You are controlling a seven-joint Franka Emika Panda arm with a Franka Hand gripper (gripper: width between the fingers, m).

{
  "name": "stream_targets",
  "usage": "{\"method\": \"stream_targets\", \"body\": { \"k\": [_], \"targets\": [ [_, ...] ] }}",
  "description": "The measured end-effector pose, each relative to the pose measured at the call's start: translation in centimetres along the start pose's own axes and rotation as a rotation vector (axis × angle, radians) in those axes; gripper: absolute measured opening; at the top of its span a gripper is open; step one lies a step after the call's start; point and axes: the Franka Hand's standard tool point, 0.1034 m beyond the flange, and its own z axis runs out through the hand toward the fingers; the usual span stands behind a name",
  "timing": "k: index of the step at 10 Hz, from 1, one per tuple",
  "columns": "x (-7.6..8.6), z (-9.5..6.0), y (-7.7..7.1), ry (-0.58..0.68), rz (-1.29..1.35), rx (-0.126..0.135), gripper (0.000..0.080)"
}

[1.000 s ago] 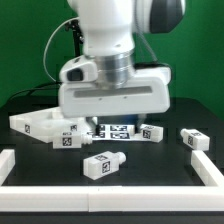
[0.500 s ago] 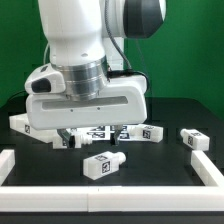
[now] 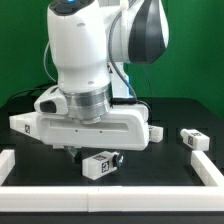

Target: Assemble one leg

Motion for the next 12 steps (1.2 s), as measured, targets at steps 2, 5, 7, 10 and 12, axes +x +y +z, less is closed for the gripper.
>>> {"method": "stream_targets", "body": {
  "k": [2,5,7,10,12],
  "targets": [
    [-0.2,0.1,-0.1,-0.006,0.000,0.000,0.0532],
    [-0.1,0.1,0.3,-0.004,-0.040,-0.001,0.0279],
    [0.5,-0.3,3.8,0.005,-0.190,-0.012,0.0279],
    [0.9,-0.6,6.7,0.013,-0.241,-0.021,0.0279],
    [0.9,-0.6,6.6,0.015,-0.245,-0.022,0.0279]
  ]
}}
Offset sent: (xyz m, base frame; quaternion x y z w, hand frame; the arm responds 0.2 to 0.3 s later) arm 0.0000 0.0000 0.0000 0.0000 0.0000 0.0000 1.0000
